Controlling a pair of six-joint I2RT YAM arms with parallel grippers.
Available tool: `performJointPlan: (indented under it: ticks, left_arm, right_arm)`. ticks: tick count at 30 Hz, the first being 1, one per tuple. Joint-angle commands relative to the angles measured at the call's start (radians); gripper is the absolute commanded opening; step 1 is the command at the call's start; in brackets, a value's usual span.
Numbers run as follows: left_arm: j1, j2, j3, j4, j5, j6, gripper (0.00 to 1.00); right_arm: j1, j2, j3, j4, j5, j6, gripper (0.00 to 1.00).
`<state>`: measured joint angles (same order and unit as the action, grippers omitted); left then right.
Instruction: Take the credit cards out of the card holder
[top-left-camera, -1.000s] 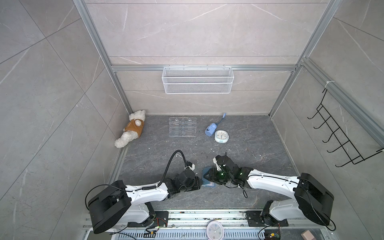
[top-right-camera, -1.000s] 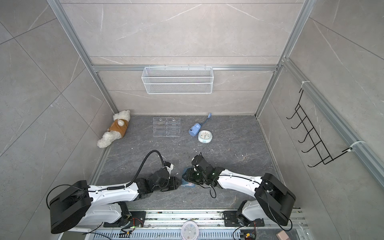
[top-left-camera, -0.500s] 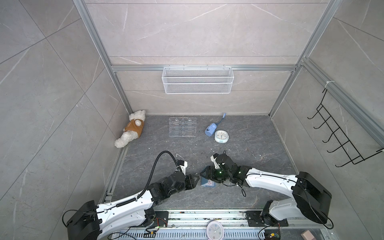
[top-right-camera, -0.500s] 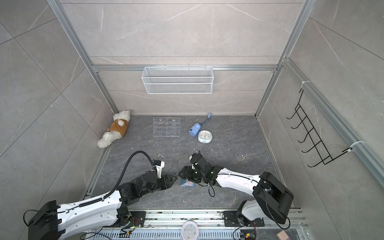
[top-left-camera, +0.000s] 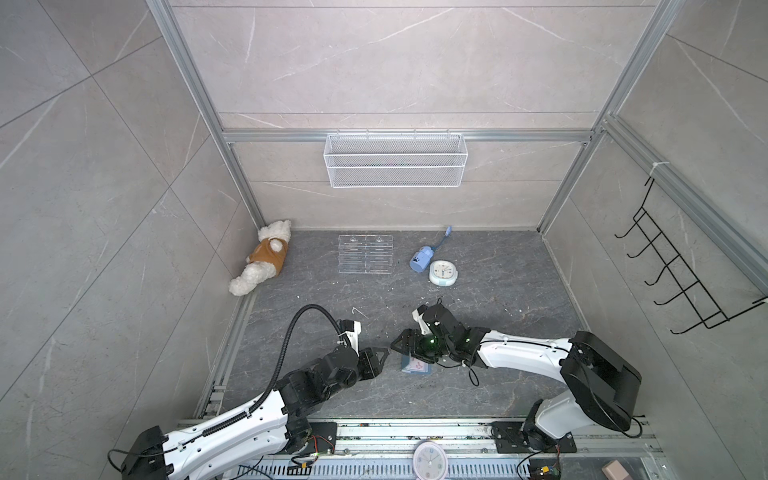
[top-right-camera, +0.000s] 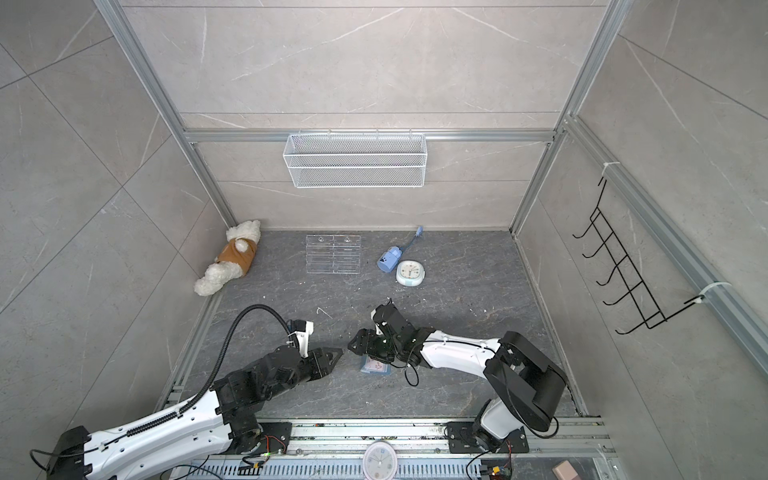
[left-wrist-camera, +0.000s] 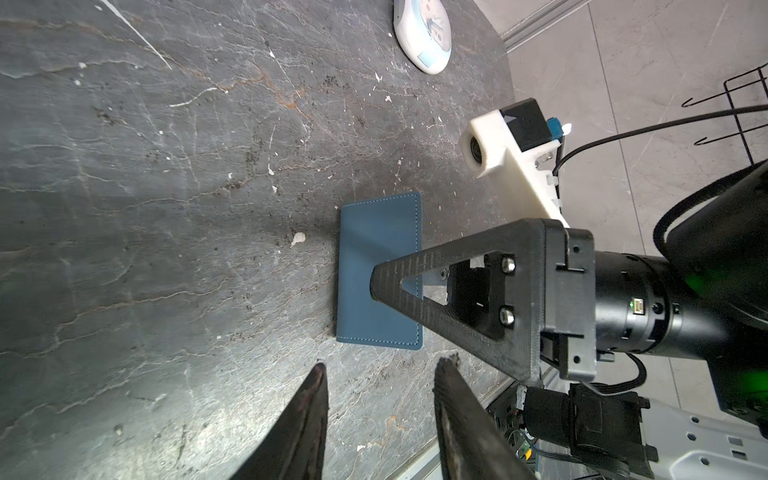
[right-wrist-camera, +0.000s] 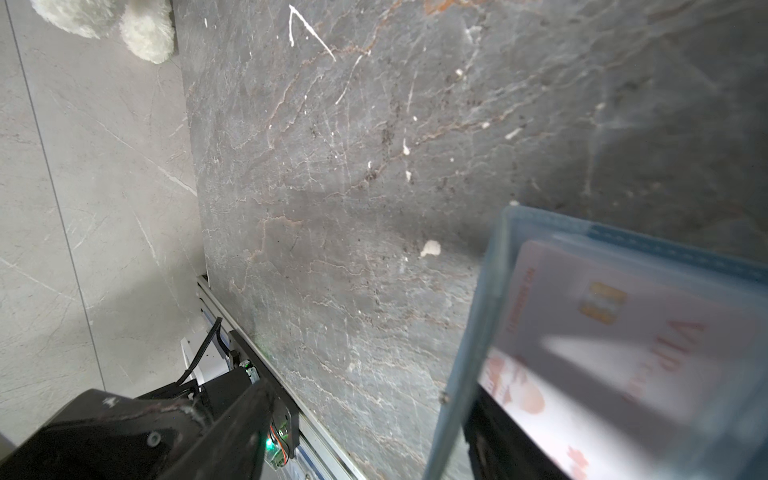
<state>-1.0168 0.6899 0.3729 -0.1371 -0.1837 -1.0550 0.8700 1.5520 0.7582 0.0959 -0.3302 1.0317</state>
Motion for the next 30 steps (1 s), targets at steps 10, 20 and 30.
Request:
performJointPlan:
  ticks: [10,20,30]
  left_arm:
    - [-0.005,-0.075,0.123,-0.132,-0.077,0.02,0.44]
    - [-0.005,-0.096,0.172,-0.177,-0.077,0.029,0.44]
    - [-0.005,-0.102,0.156,-0.17,-0.063,0.025,0.43]
  right_arm:
    - [0.003,0.093,0.057,0.069,-0.03,-0.009,0.86]
    - [0.003,0.162,0.089,0.081,-0.034,0.007,0.99]
    - [0.003,0.091,0.104,0.057,-0.04,0.017,0.99]
